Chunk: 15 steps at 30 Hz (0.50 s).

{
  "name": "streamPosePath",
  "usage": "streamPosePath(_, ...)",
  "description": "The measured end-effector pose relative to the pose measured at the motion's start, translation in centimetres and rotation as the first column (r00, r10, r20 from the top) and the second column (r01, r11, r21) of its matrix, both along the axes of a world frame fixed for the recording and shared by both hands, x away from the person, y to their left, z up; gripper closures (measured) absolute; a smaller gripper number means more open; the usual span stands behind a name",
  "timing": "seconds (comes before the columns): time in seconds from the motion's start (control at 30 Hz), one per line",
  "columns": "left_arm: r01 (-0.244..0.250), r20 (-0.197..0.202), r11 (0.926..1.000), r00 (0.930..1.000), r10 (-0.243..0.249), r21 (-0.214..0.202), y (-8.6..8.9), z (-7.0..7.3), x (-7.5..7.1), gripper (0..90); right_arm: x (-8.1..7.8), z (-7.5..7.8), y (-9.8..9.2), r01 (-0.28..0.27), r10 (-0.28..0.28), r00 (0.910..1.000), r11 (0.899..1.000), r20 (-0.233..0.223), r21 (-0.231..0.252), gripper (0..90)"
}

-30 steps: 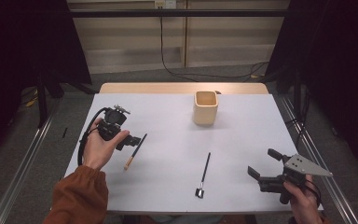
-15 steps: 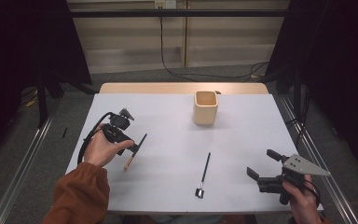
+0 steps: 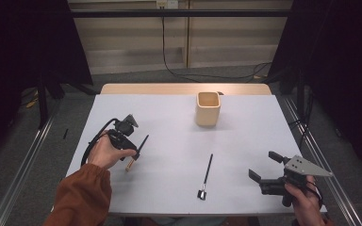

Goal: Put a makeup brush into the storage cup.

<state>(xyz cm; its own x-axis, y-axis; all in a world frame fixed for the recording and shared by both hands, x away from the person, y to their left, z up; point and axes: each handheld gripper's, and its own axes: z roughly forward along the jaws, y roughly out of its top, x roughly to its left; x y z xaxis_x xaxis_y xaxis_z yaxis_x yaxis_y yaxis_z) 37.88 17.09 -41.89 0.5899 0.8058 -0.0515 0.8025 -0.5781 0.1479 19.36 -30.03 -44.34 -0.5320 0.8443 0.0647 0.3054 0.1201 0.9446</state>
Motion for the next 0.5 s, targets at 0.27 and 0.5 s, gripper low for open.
streamPosePath(0.27,-0.025,-0.028,0.9996,0.9993,0.024,-0.017,-0.6,-0.4,-0.2,43.7,0.1,0.0,0.1,-0.008,0.008,1.0000,1.000,-0.005,-0.005,0.0)
streamPosePath(0.5,-0.025,-0.050,0.9996,0.9984,0.025,-0.010,-1.1,-1.1,0.0,61.5,0.1,-0.1,0.0,-0.006,0.006,0.9999,1.000,-0.012,0.003,0.0)
